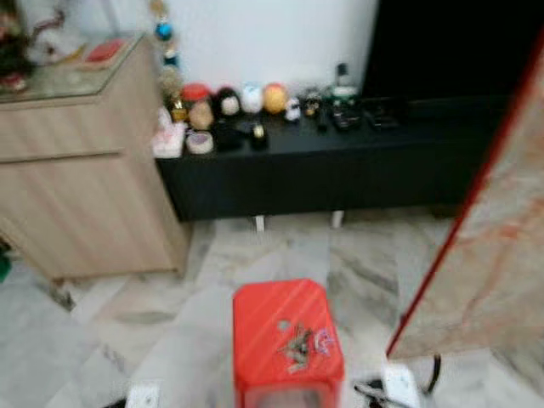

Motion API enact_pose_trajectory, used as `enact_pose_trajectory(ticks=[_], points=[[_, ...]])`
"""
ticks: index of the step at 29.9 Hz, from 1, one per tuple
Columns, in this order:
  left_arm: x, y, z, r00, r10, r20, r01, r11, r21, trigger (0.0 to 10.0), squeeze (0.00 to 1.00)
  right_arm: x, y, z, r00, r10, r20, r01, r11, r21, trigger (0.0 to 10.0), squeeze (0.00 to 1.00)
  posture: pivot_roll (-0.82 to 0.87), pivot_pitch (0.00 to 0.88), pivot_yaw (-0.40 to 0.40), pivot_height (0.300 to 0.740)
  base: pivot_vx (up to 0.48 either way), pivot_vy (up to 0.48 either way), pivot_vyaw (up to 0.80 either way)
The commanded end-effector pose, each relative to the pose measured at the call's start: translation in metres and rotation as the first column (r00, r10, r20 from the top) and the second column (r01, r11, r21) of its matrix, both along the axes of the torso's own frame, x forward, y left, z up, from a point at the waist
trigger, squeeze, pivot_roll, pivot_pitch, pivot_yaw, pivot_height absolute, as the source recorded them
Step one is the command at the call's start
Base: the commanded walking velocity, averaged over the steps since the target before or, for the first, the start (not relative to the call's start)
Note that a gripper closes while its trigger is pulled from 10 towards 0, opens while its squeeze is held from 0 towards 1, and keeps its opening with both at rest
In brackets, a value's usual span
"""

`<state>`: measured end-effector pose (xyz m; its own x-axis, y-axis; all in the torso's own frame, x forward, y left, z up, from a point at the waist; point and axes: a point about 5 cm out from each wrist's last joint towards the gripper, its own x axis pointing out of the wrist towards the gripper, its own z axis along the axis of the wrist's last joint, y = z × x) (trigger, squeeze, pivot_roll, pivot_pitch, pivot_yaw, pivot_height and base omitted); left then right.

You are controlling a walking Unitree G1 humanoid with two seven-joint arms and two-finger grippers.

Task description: Hang keys on a hook

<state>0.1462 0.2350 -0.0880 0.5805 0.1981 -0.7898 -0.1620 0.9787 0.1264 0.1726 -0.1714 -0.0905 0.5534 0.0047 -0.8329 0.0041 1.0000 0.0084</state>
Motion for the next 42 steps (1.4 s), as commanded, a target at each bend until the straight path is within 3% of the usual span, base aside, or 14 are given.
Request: enact_pose_trajectory(ticks=[1,9,33,42], points=[[0.0,-0.007,-0.002,1.0,-0.002,-0.01,0.002,1.0,-0.018,10.0,0.0,-0.006,-0.011,-0.002,1.0,-0.025,-0.016,0.025,1.0,-0.018,10.0,0.0,0.03,0.03,0.017,0.74,0.0,0.48,0.0],[0.005,-0.009,0.0,1.0,-0.007,0.007,0.007,1.0,-0.016,10.0,0.0,-0.004,-0.009,-0.001,1.0,-0.03,-0.005,0.03,1.0,-0.011,10.0,0.0,0.03,0.037,0.015,0.74,0.0,0.427,0.0],[0.009,-0.012,0.002,0.999,-0.025,0.039,0.026,0.999,-0.02,10.0,0.0,-0.002,-0.008,0.001,1.0,-0.009,0.024,0.009,1.0,-0.017,10.0,0.0,0.04,0.038,0.012,0.74,0.0,0.0,0.0],[0.008,-0.014,0.001,0.999,-0.034,0.034,0.035,0.999,-0.024,10.0,0.0,0.0,-0.01,0.001,0.998,-0.053,0.035,0.053,0.999,-0.003,10.0,0.0,0.02,0.026,0.019,0.74,0.0,0.0,0.0]])
